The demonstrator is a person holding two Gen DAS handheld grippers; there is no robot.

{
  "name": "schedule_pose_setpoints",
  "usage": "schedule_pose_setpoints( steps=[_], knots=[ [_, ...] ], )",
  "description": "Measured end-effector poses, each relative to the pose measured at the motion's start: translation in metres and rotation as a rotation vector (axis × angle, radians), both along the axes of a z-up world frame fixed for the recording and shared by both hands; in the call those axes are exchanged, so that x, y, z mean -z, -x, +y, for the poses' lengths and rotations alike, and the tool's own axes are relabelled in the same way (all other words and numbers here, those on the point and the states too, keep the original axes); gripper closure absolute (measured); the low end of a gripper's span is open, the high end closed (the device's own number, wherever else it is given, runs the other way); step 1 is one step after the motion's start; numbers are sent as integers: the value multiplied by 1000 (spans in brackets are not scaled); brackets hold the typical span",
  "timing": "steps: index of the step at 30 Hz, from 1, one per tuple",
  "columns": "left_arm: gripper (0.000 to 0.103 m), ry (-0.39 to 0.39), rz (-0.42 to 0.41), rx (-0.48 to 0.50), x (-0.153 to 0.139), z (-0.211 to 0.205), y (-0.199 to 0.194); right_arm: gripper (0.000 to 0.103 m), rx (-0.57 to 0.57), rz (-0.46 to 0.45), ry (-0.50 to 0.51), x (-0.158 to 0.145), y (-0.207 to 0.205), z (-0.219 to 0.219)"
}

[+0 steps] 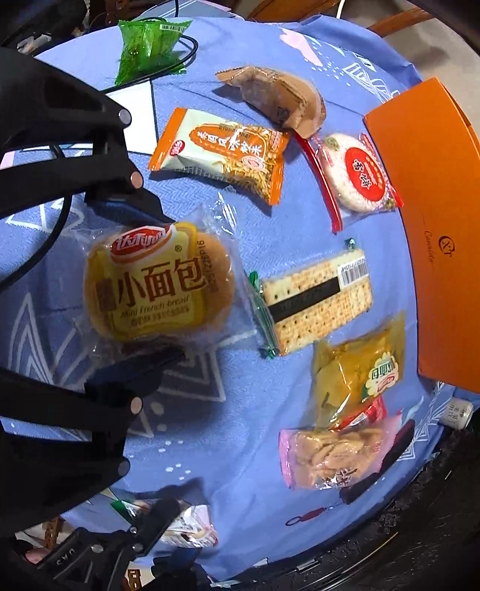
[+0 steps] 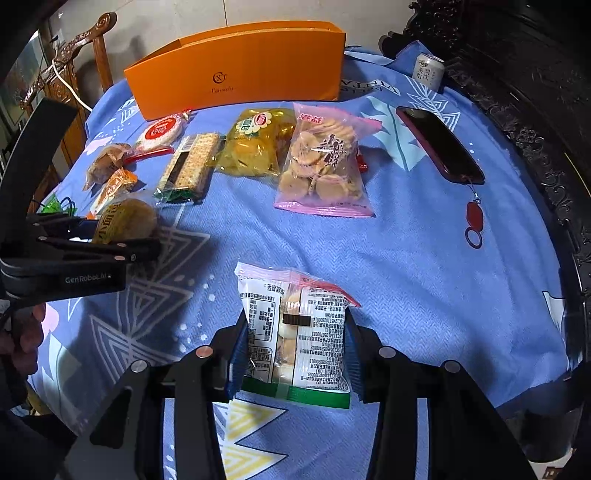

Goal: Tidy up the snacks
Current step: 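Grasp the yellow round bread bag with the left gripper while the right gripper grasps the white-label biscuit pack, then carry the bread bag and biscuit pack into the orange box and release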

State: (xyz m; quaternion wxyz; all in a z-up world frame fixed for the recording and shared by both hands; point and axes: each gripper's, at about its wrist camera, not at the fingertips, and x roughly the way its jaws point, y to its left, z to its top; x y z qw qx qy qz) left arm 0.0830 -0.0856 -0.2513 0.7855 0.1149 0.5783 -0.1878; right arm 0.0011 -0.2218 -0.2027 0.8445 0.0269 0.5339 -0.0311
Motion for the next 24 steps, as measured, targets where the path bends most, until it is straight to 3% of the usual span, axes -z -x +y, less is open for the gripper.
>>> schedule_pose_setpoints(
  steps=[4,13,20,24],
  knots=[
    [45,-9,-37,-8,-13,5,0,58,-1,-14,-5,-5,-2,2],
    [45,14,-168,-21,-73,14,-7,58,-8,-82,-22,-30,-17,6],
    [45,125,-193,-125,-116,50,-28,58,-22,-154,-6,-54,-40,4],
    [45,145,-242,-210,-143,86,-42,58,-18,-172,16,-61,-53,-6]
  ],
)
